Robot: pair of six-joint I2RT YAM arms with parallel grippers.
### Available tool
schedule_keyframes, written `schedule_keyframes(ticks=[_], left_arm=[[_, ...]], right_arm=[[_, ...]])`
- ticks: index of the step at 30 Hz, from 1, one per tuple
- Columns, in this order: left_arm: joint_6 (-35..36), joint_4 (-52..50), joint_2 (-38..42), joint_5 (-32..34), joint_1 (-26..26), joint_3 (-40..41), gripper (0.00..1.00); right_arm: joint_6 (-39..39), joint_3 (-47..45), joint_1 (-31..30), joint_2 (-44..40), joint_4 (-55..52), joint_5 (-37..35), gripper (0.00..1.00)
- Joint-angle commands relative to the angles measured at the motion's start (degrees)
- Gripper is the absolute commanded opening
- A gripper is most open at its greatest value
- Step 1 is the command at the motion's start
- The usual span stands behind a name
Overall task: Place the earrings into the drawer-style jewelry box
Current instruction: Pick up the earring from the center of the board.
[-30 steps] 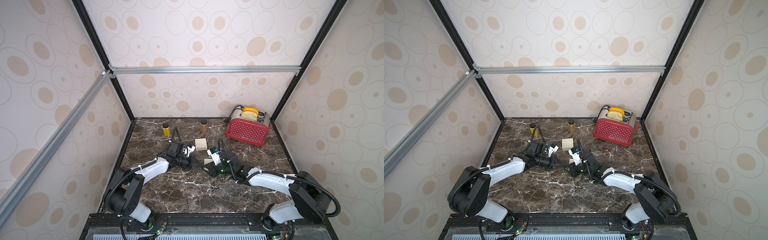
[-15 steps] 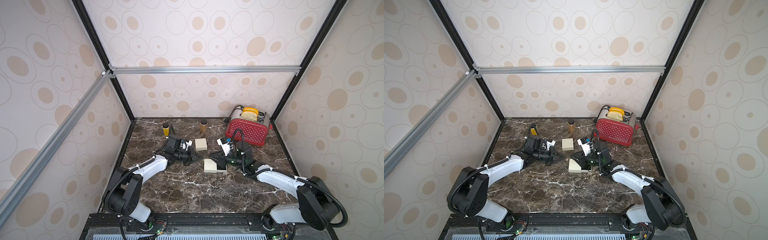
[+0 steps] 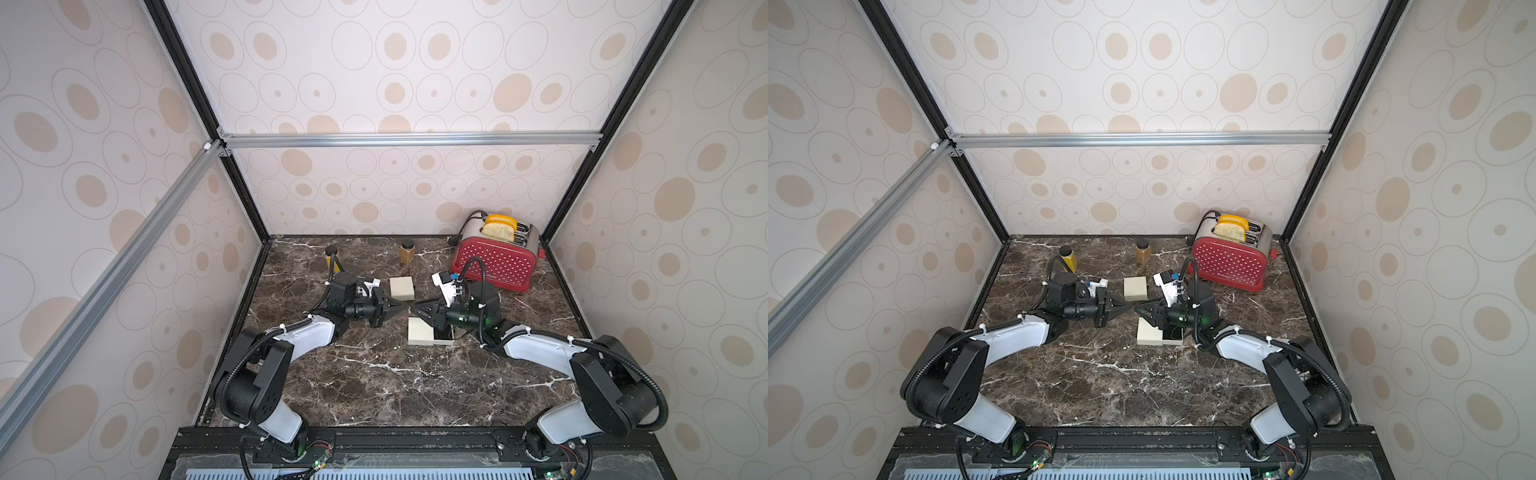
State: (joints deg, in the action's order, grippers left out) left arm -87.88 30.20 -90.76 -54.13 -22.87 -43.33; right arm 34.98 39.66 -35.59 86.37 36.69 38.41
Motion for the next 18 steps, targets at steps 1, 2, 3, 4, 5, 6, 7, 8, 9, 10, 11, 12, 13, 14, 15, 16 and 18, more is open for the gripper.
schedule_keyframes(ticks=[1, 2, 3, 4, 5, 6, 7, 8, 9, 10, 11, 12, 13, 14, 15, 16, 18], left_arm=[[-8.07, 11.98, -0.98, -0.98, 0.43, 0.82, 0.00], [-8.43, 12.63, -0.99, -0.90, 0.45, 1.01, 0.00], [-8.62, 12.86, -0.95, -0.89, 0.41, 1.18, 0.00], [-8.69, 13.03, -0.82, -0.88, 0.42, 1.29, 0.00], [-8.72, 13.04, -0.82, -0.89, 0.54, 1.42, 0.00], [-8.85, 13.27, -0.72, -0.80, 0.48, 1.53, 0.00], [-9.02, 13.49, -0.69, -0.80, 0.49, 1.74, 0.00], [-9.19, 13.83, -0.69, -0.72, 0.53, 1.87, 0.00], [-9.45, 14.29, -0.73, -0.72, 0.51, 1.98, 0.00], [-9.58, 14.55, -0.77, -0.67, 0.52, 2.11, 0.00], [-9.76, 14.92, -0.91, -0.63, 0.50, 2.17, 0.00], [-9.98, 15.34, -0.97, -0.55, 0.48, 2.25, 0.00], [-10.11, 15.59, -0.95, -0.54, 0.52, 2.30, 0.00], [-10.21, 15.81, -0.99, -0.46, 0.46, 2.46, 0.00], [-10.21, 15.87, -0.93, -0.45, 0.48, 2.56, 0.00], [-10.21, 15.96, -0.91, -0.46, 0.49, 2.59, 0.00], [-10.17, 16.12, -0.82, -0.40, 0.48, 2.83, 0.00]], right_arm=[[0.94, 1.82, 0.33, 1.76, 3.36, 2.03, 0.38], [1.14, 1.90, 0.28, 2.08, 3.65, 2.10, 0.38], [1.27, 1.94, 0.29, 2.41, 4.01, 2.32, 0.38], [1.40, 2.07, 0.33, 2.62, 4.33, 2.43, 0.38], [1.54, 2.09, 0.33, 2.88, 4.58, 2.41, 0.39], [1.66, 2.20, 0.43, 3.17, 4.77, 2.57, 0.39], [1.67, 2.35, 0.44, 3.27, 4.75, 2.78, 0.39], [1.80, 2.56, 0.42, 3.50, 4.75, 2.96, 0.39], [1.85, 2.66, 0.38, 3.74, 4.84, 3.05, 0.39], [1.93, 2.79, 0.44, 3.85, 4.98, 3.09, 0.39], [2.02, 2.81, 0.44, 3.90, 5.16, 3.16, 0.39], [2.06, 2.79, 0.43, 3.98, 5.25, 3.24, 0.39], [2.11, 2.78, 0.51, 3.98, 5.25, 3.18, 0.39], [2.11, 2.80, 0.52, 3.99, 5.39, 3.16, 0.39], [2.06, 2.79, 0.59, 3.98, 5.37, 3.16, 0.39], [2.03, 2.79, 0.71, 3.98, 5.40, 3.16, 0.39], [2.15, 2.79, 1.00, 3.99, 5.60, 3.16, 0.38]])
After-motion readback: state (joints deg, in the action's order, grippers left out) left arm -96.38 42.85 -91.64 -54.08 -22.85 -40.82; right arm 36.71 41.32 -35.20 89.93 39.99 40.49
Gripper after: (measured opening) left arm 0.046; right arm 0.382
